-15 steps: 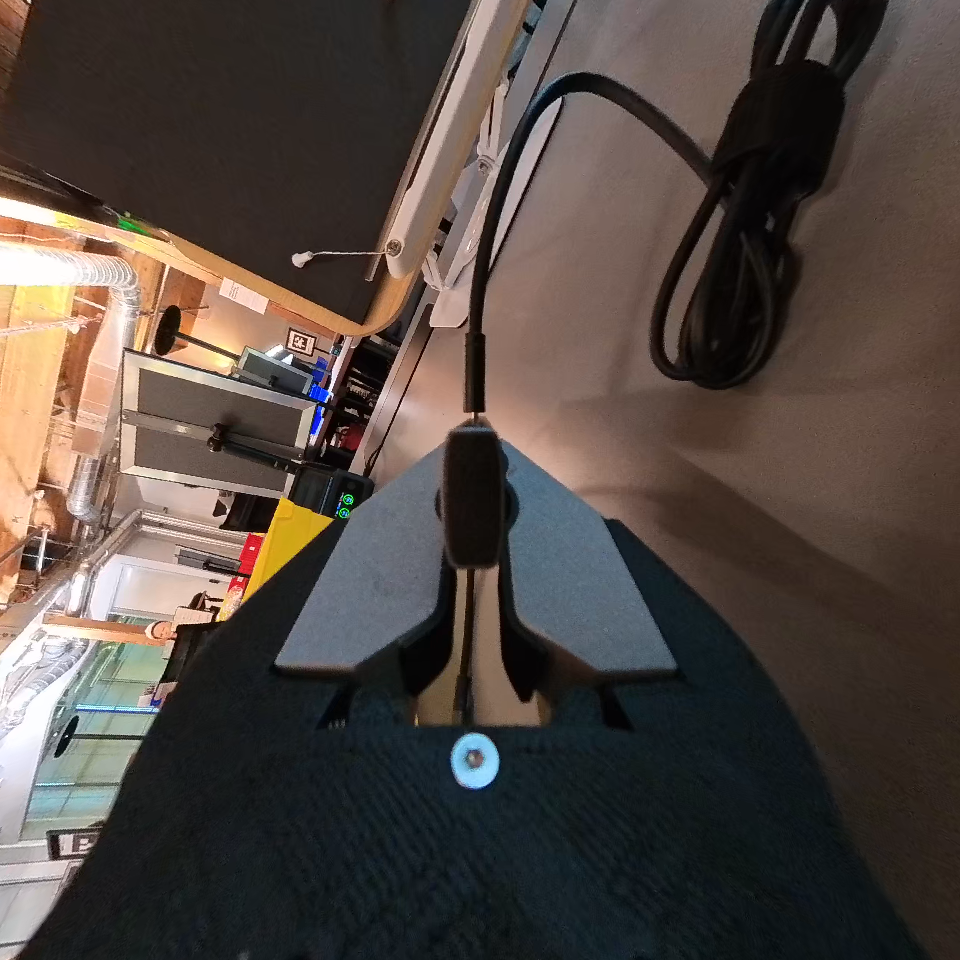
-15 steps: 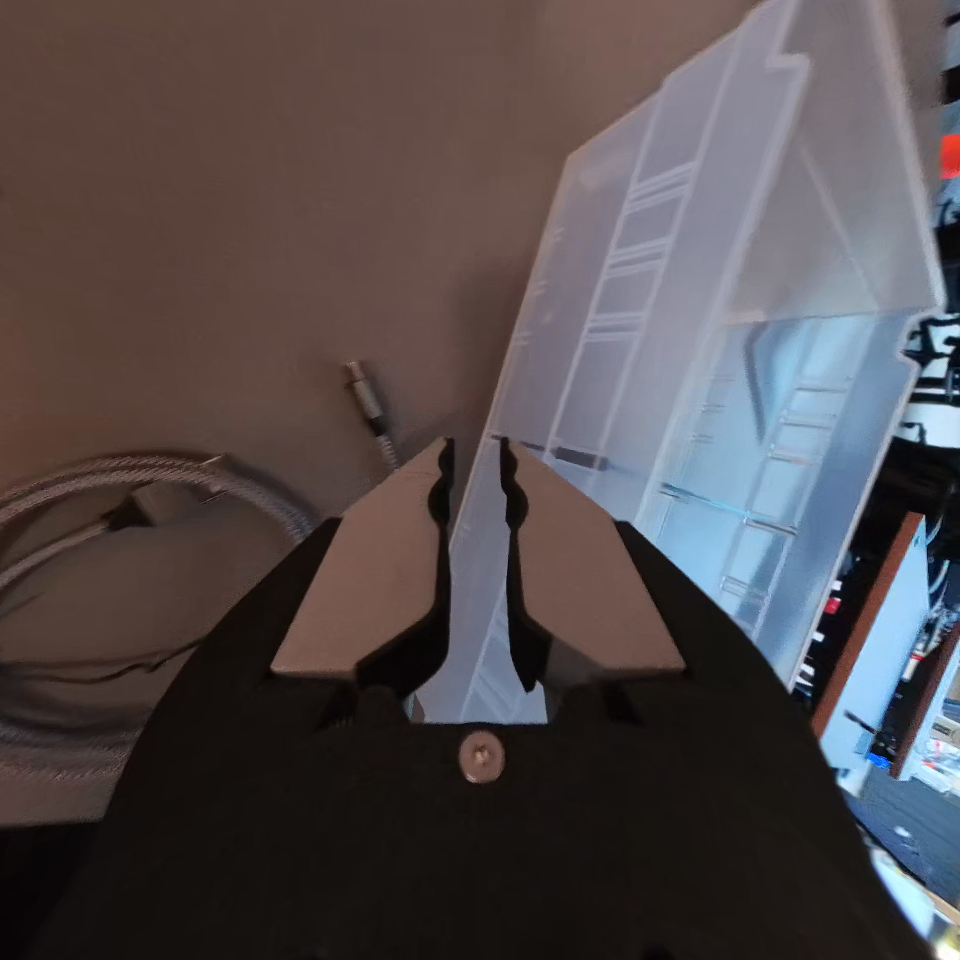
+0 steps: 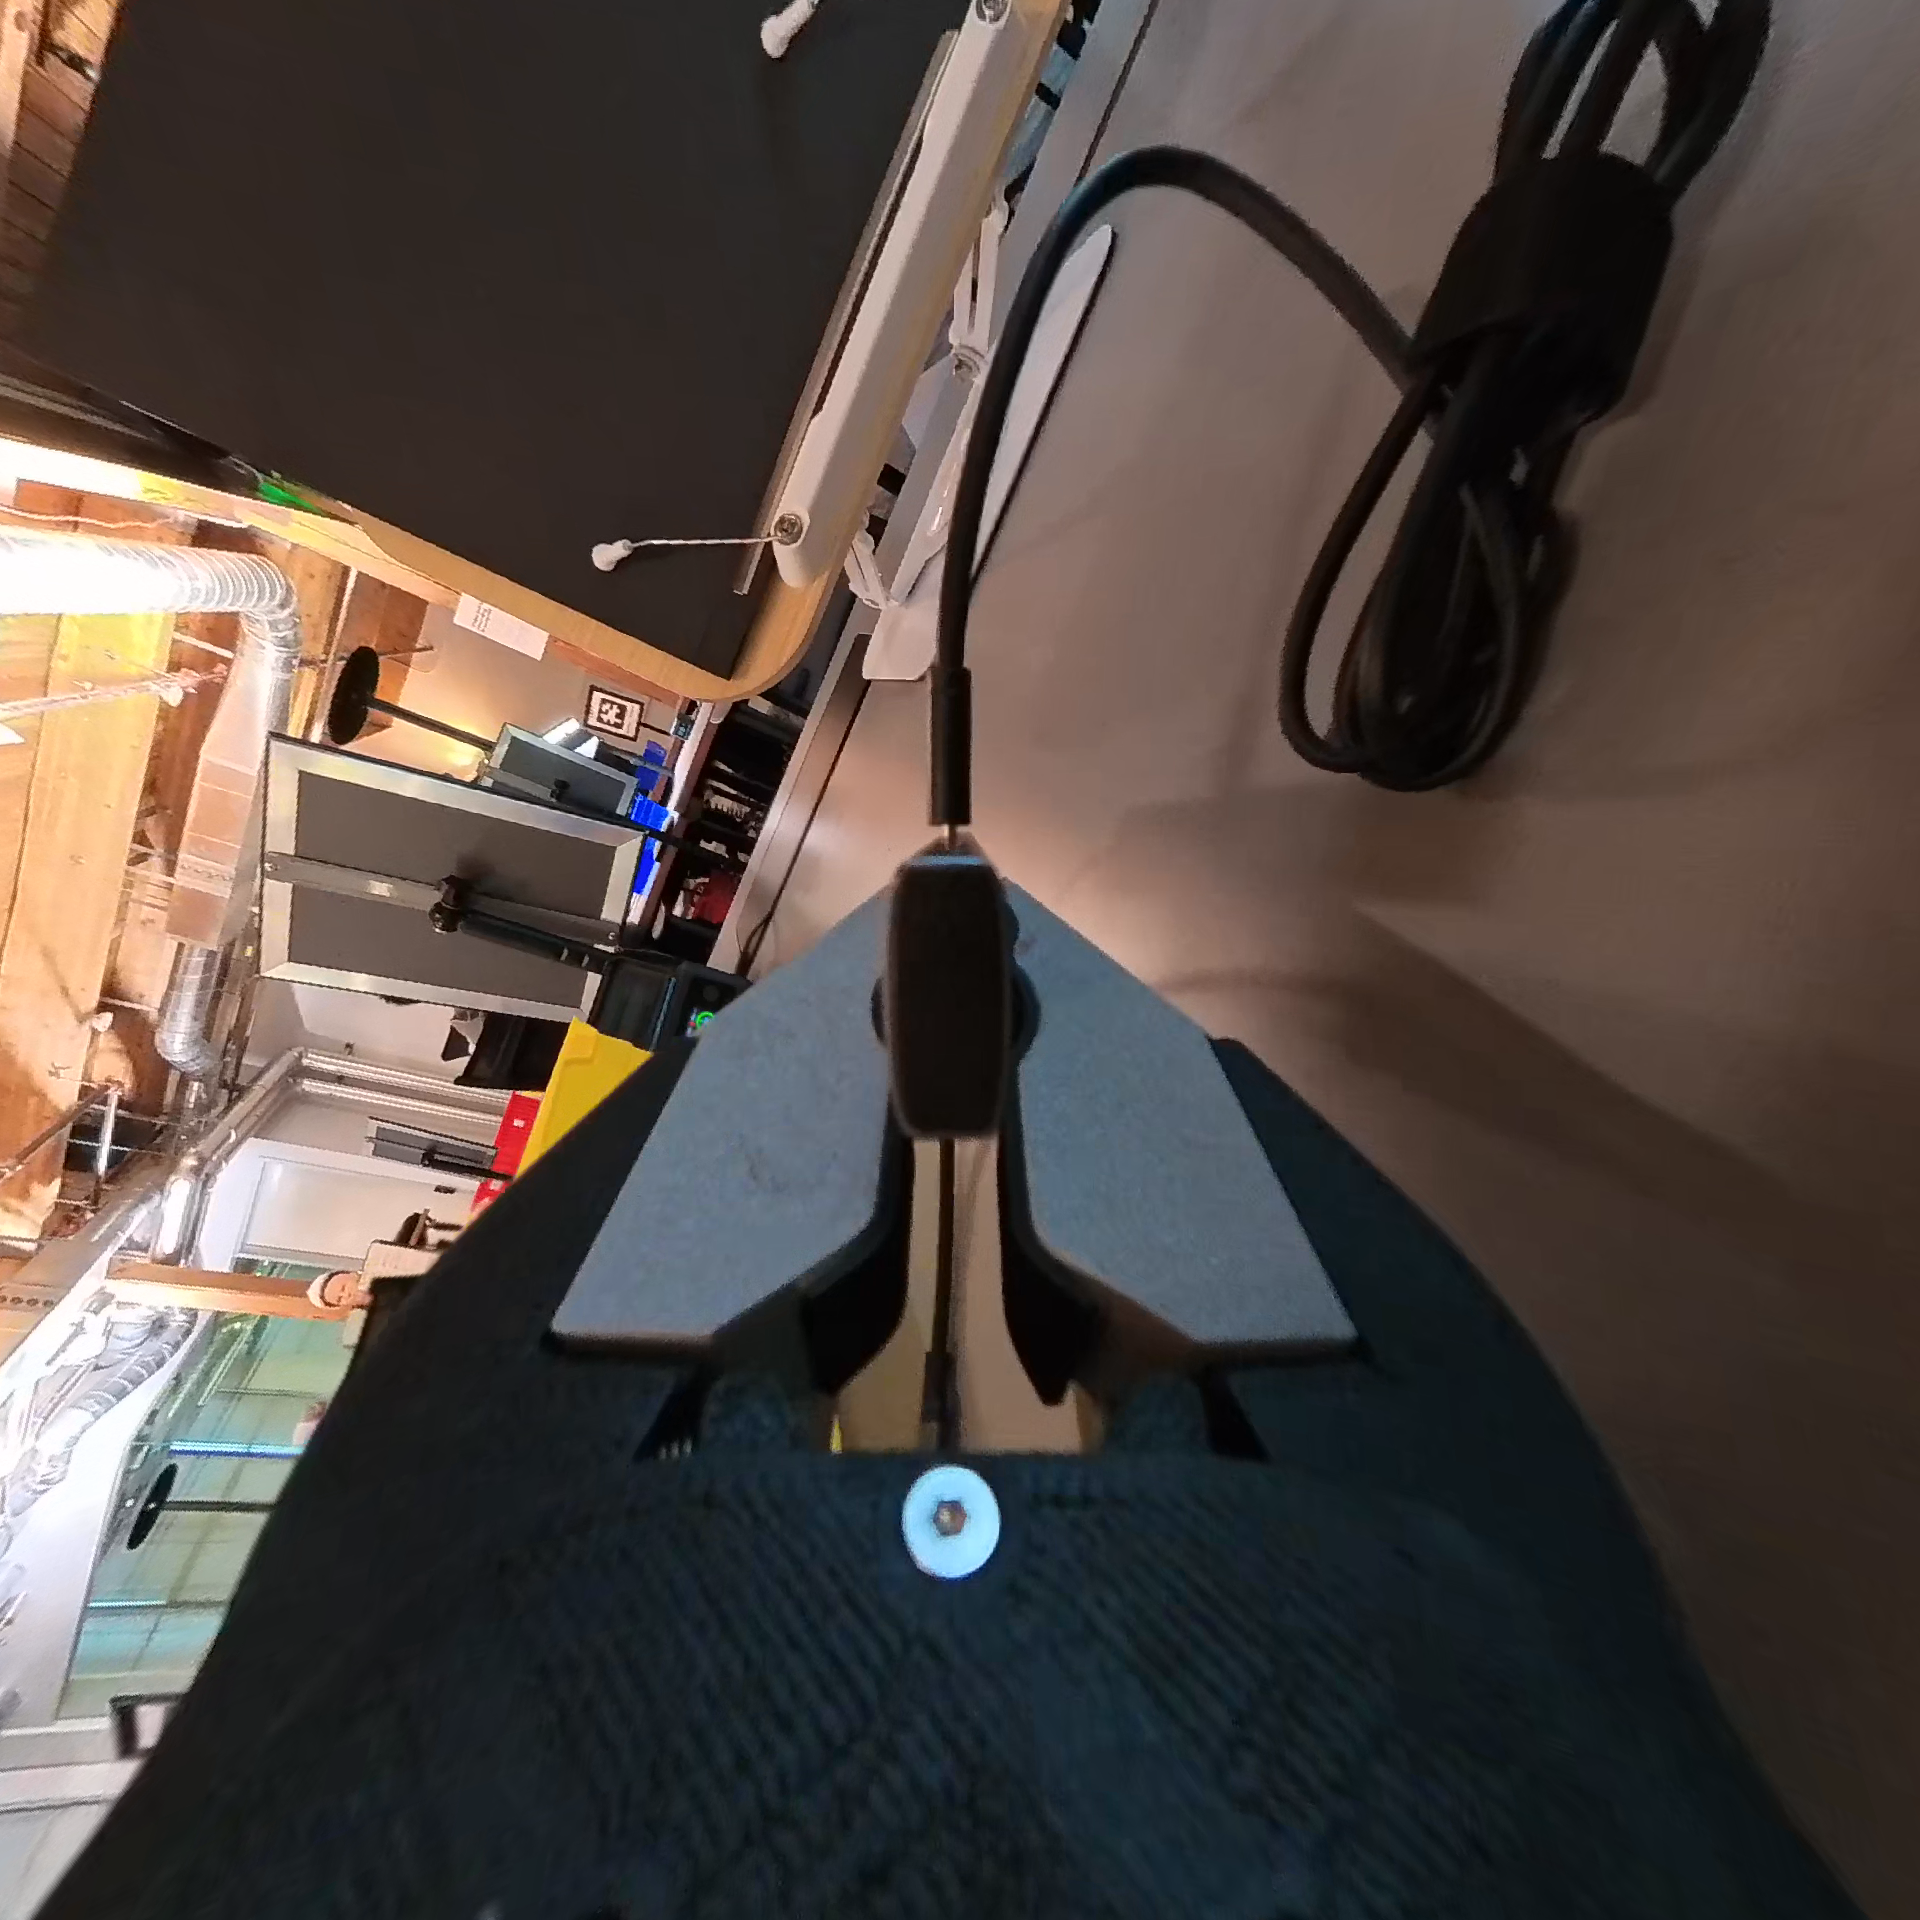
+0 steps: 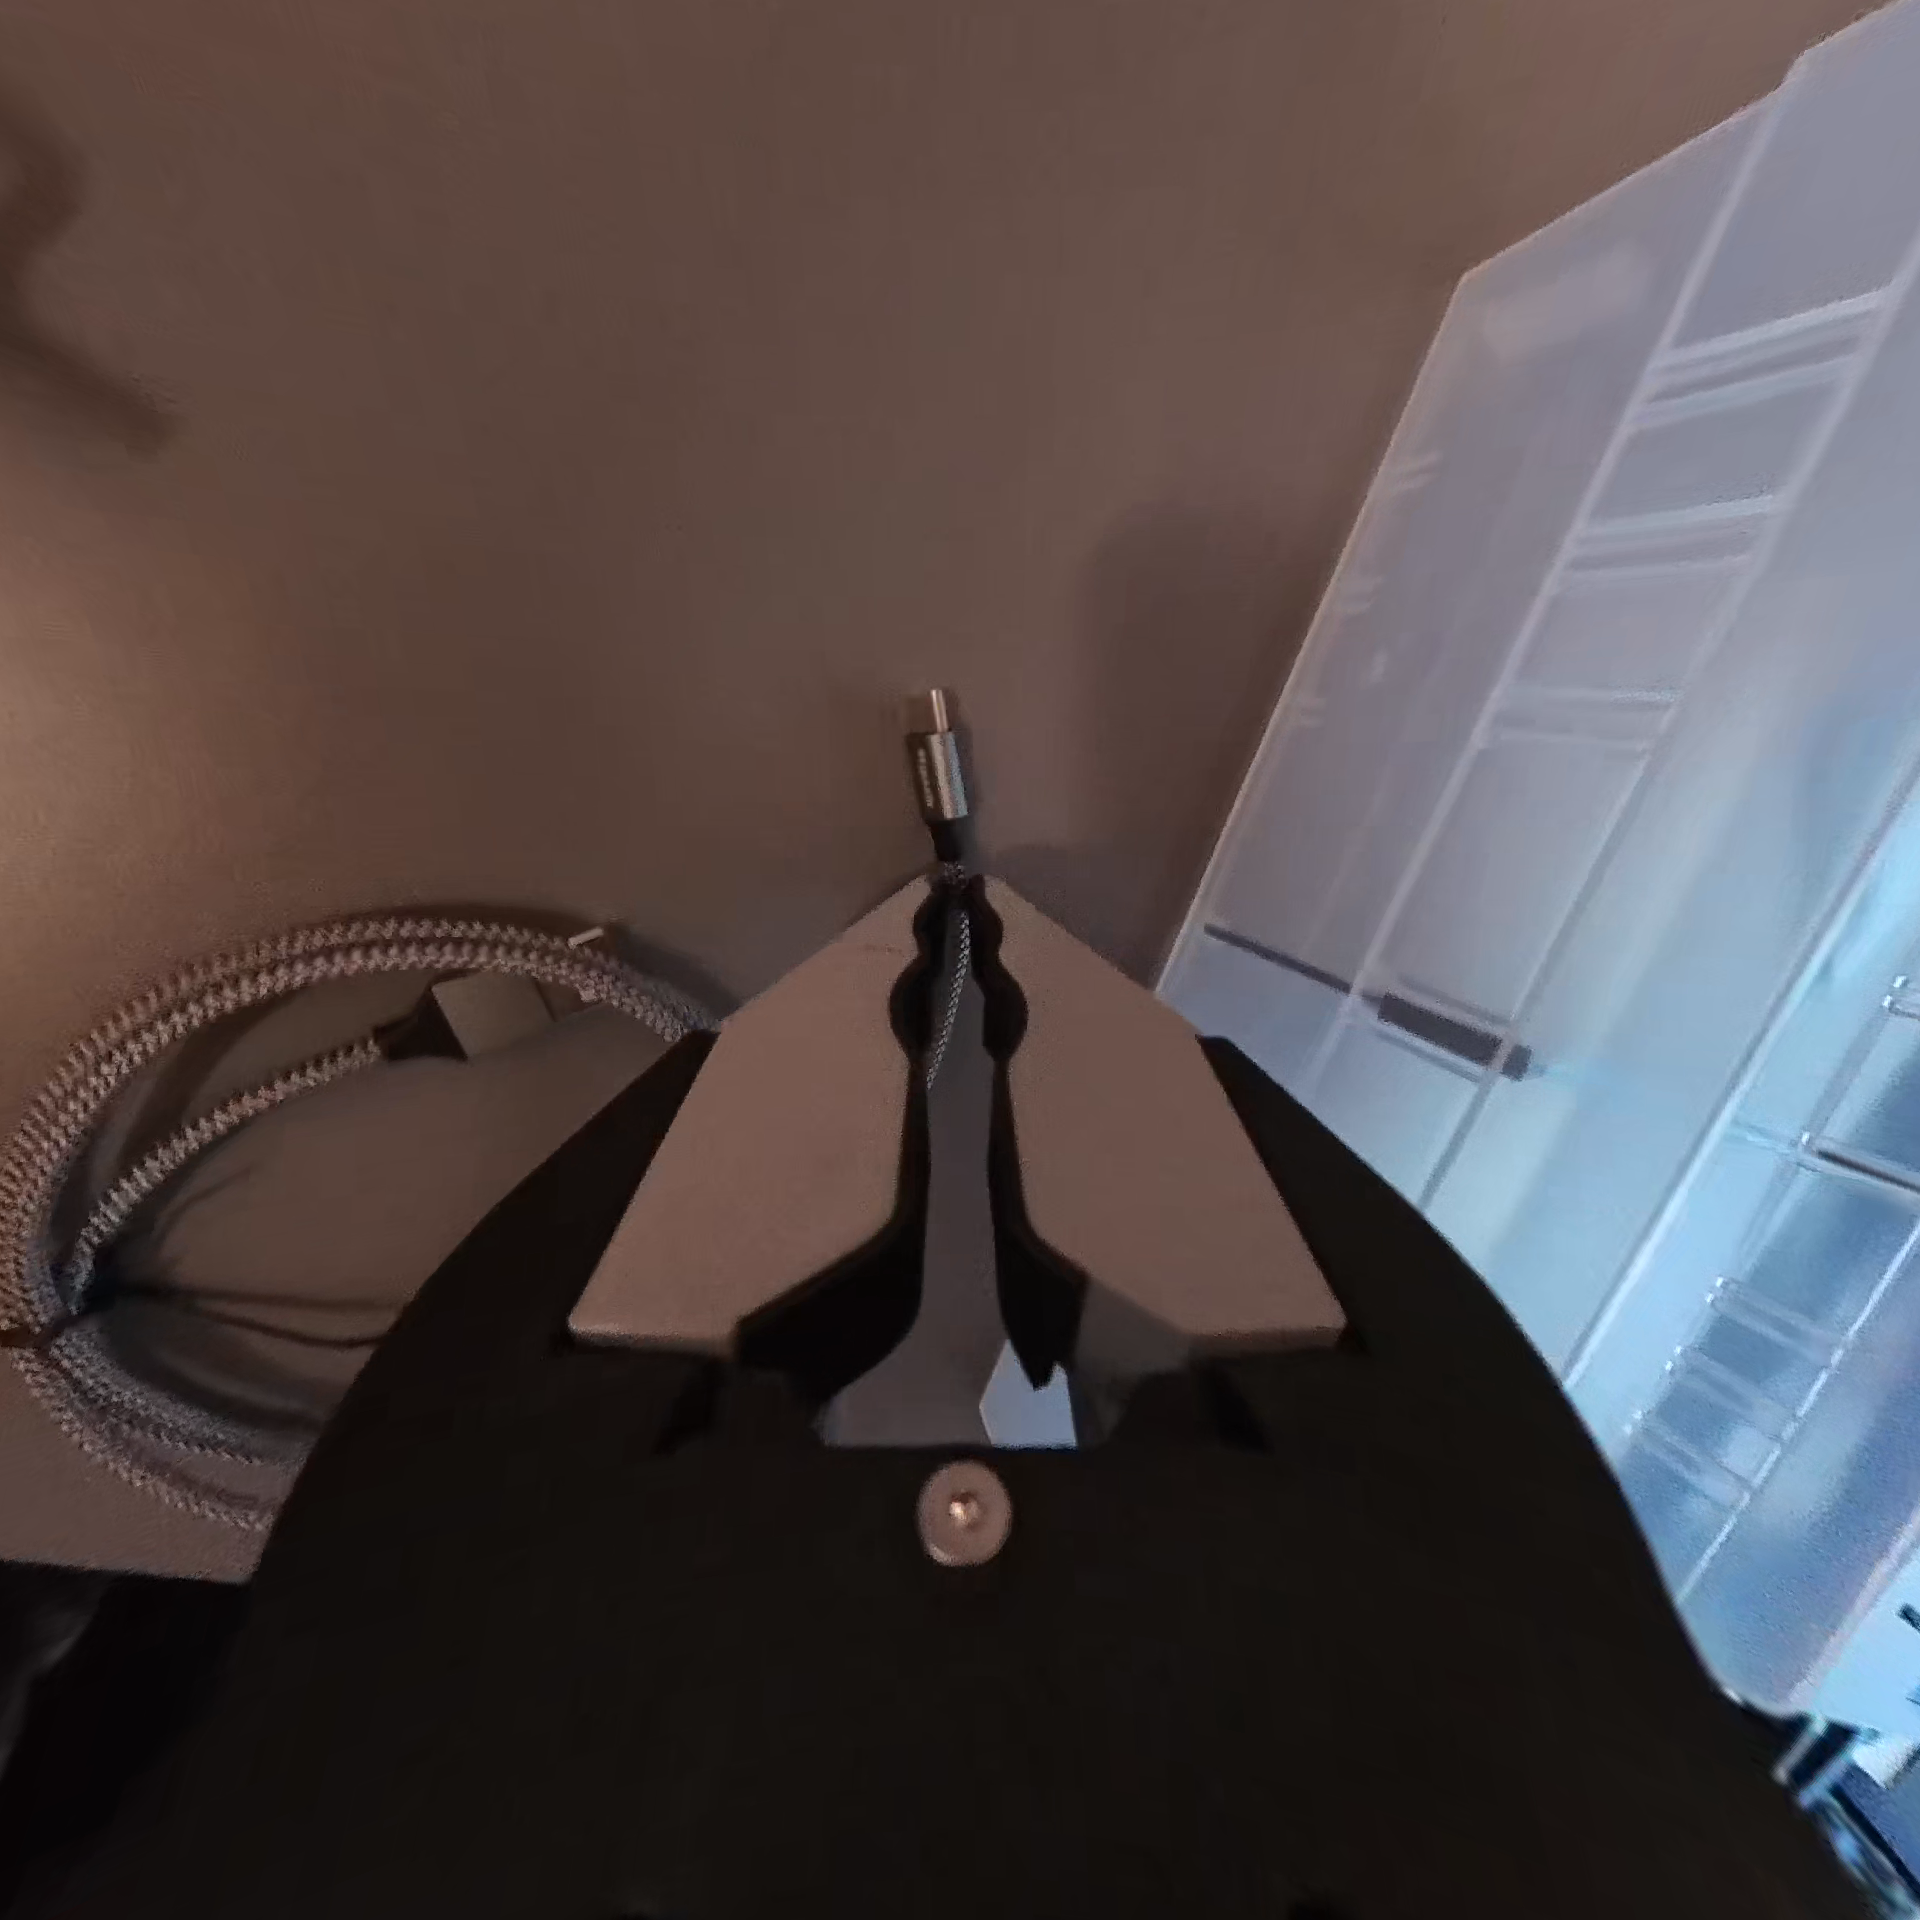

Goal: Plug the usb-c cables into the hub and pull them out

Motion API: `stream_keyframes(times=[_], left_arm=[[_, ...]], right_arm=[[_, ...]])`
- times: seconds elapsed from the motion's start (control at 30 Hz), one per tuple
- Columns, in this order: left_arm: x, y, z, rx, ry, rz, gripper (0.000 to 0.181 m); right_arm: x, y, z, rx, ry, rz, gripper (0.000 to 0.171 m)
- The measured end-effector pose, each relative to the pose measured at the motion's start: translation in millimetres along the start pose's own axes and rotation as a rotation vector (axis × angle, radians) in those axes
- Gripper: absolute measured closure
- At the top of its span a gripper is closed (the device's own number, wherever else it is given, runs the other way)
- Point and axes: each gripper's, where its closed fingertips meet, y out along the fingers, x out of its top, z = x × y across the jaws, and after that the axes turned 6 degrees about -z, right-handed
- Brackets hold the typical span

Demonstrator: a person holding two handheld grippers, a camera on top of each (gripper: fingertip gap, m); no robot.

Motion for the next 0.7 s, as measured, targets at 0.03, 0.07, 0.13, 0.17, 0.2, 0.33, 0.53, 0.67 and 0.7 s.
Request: stream_keyframes(times=[0.03, 0.07, 0.13, 0.17, 0.2, 0.33, 0.53, 0.67, 0.7], left_arm=[[1.1, -0.3, 0.3, 0.004, 0.006, -0.005, 0.173], [2.5, -0.6, 0.2, 0.006, 0.013, -0.012, 0.173], [4.6, -1.0, -0.4, 0.007, 0.025, -0.021, 0.173], [5.1, -1.2, -0.3, 0.010, 0.033, -0.023, 0.173], [5.8, -1.5, -0.3, 0.013, 0.040, -0.026, 0.173], [7.8, -2.2, -0.6, 0.019, 0.059, -0.033, 0.173], [8.3, -2.1, -1.2, 0.023, 0.070, -0.031, 0.173], [6.6, -1.3, -2.0, 0.018, 0.069, -0.022, 0.173], [6.6, -1.3, -2.3, 0.017, 0.070, -0.022, 0.173]], right_arm=[[5.0, 0.6, 2.0, 0.011, 0.003, -0.024, 0.171], [11.9, 0.2, 8.5, 0.049, 0.001, -0.059, 0.170], [30.9, -5.1, 30.5, 0.185, 0.008, -0.162, 0.170], [41.1, -9.4, 38.2, 0.238, 0.020, -0.218, 0.170], [49.4, -13.7, 42.2, 0.272, 0.036, -0.262, 0.170], [65.3, -23.9, 48.0, 0.336, 0.049, -0.363, 0.170], [65.8, -13.3, 56.2, 0.379, 0.012, -0.364, 0.169], [66.7, -3.0, 57.8, 0.355, -0.027, -0.357, 0.166], [68.4, -3.3, 58.5, 0.357, -0.031, -0.367, 0.157]])
